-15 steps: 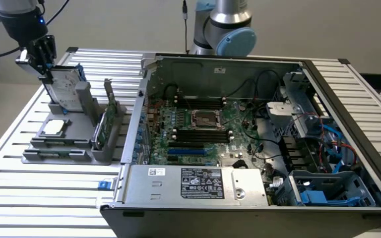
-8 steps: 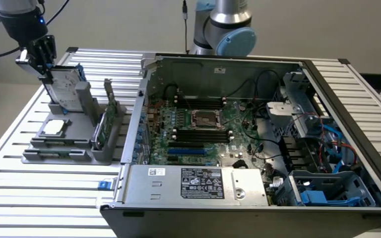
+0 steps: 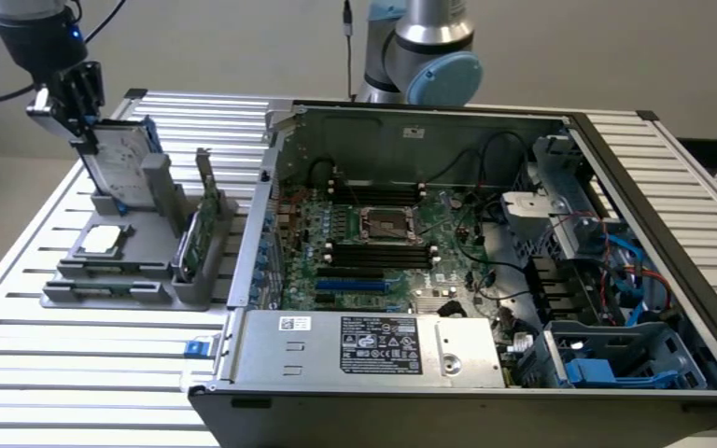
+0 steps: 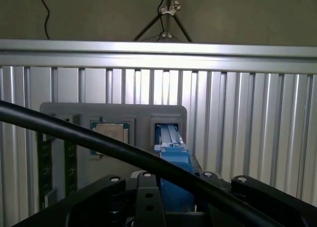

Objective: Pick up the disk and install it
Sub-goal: 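Pick up the disk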

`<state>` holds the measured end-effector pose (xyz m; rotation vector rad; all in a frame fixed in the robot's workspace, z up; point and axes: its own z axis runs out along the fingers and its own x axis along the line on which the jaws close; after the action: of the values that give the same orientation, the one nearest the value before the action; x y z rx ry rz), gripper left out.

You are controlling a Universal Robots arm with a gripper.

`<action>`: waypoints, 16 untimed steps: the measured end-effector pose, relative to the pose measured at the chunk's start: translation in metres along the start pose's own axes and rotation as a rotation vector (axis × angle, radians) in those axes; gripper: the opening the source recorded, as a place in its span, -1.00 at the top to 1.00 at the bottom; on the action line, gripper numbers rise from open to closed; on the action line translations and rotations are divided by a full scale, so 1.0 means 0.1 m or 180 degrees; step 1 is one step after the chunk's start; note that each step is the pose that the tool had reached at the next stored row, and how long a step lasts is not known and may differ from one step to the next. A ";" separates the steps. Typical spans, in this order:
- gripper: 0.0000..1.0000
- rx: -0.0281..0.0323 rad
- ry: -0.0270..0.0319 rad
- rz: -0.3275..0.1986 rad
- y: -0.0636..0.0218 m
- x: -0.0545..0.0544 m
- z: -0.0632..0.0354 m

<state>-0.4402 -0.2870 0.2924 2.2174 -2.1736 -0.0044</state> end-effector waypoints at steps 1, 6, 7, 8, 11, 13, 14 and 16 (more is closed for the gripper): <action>0.35 0.0000 0.0000 0.0000 0.001 0.00 -0.017; 0.35 0.0000 0.0000 0.0000 0.004 0.00 -0.136; 0.35 0.0001 0.0000 0.0000 0.005 0.00 -0.168; 0.35 0.0000 0.0000 0.0000 0.006 0.00 -0.204; 0.35 0.0000 0.0000 0.0000 0.009 0.01 -0.332; 0.35 0.0001 0.0000 0.0000 0.012 0.01 -0.426; 0.35 0.0000 0.0001 0.0000 0.013 0.01 -0.471; 0.35 0.0000 0.0000 0.0000 0.016 0.01 -0.562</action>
<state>-0.4402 -0.2870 0.3487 2.2174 -2.1736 -0.0041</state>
